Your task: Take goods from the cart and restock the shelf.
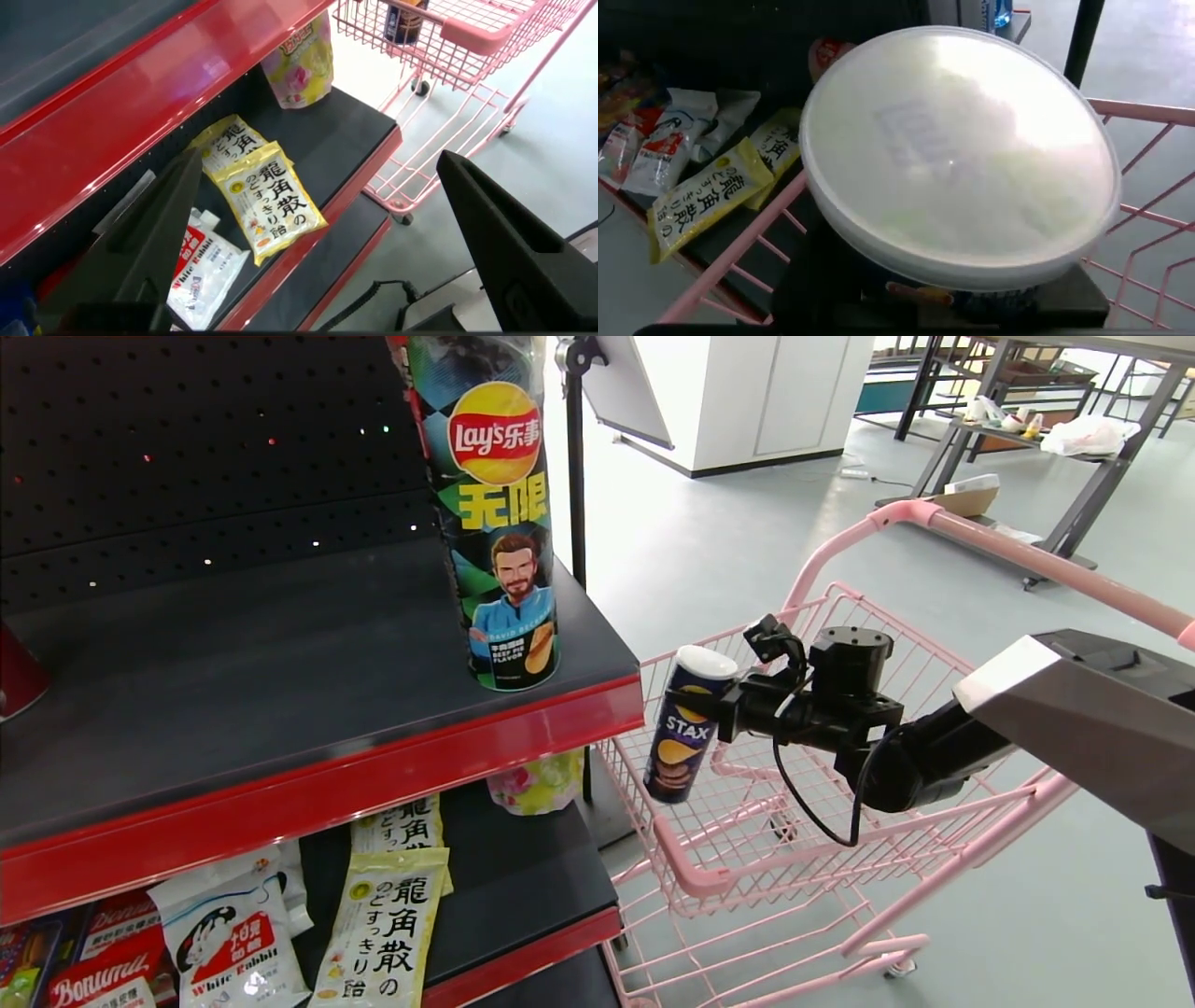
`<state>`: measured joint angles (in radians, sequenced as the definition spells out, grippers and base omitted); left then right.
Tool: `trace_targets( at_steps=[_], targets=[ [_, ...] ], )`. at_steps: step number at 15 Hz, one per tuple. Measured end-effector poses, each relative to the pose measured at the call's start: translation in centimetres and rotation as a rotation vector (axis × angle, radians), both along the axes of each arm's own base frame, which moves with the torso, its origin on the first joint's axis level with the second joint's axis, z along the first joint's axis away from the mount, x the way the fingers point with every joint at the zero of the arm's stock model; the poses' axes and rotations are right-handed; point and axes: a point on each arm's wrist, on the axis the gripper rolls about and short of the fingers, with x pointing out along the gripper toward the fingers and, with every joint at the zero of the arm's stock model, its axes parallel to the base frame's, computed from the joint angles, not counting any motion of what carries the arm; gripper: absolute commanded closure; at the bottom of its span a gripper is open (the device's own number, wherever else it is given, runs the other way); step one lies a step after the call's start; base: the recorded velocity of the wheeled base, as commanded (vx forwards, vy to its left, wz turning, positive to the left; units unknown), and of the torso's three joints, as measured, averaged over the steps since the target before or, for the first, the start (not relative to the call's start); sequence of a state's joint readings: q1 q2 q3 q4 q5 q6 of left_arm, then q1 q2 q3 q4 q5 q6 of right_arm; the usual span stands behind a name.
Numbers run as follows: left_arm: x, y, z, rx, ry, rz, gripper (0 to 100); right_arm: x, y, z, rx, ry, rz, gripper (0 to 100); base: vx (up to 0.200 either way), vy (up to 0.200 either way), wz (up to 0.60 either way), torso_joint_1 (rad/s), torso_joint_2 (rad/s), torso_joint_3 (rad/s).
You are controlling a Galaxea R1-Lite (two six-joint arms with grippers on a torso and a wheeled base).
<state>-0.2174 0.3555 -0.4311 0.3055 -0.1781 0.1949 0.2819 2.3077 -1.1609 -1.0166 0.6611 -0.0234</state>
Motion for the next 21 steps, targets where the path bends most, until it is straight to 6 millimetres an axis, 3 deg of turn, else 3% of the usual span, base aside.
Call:
trace_targets(
  at_steps=[3, 7, 10, 12, 15, 18, 21],
  targets=[
    [0.0, 0.0, 0.0, -0.001, -0.001, -0.004, 0, -2.2, -1.2, 3.5, -0.003, -0.019, -0.07, 100, 0.0, 0.0, 0.0, 0.0, 0.0, 0.0],
    [0.0, 0.0, 0.2, -0.002, -0.005, -0.005, 0, -5.8, -7.0, 10.5, -0.002, -0.082, -0.261, 100, 0.0, 0.0, 0.0, 0.0, 0.0, 0.0],
    [0.4, -0.1, 0.7, 0.019, -0.003, -0.011, 0, -11.0, -10.0, 14.3, -0.04, -0.014, -0.449, 100, 0.0, 0.0, 0.0, 0.0, 0.0, 0.0],
    [0.9, -0.2, 1.5, 0.033, -0.001, -0.014, 0, -15.0, -10.8, 16.2, -0.083, 0.04, -0.597, 100, 0.0, 0.0, 0.0, 0.0, 0.0, 0.0],
    [2.6, -0.5, 2.9, 0.08, -0.015, 0.002, 0, -21.9, -10.7, 17.7, -0.149, 0.096, -0.695, 100, 0.0, 0.0, 0.0, 0.0, 0.0, 0.0],
    [4.8, -0.9, 4.0, 0.088, -0.055, 0.041, 0, -28.6, -11.1, 16.9, -0.224, 0.173, -0.7, 100, 0.0, 0.0, 0.0, 0.0, 0.0, 0.0],
    [6.2, -0.9, 3.9, 0.187, -0.022, 0.142, 0, -32.2, -11.6, 16.6, -0.249, 0.128, -0.686, 100, 0.0, 0.0, 0.0, 0.0, 0.0, 0.0]
  ],
)
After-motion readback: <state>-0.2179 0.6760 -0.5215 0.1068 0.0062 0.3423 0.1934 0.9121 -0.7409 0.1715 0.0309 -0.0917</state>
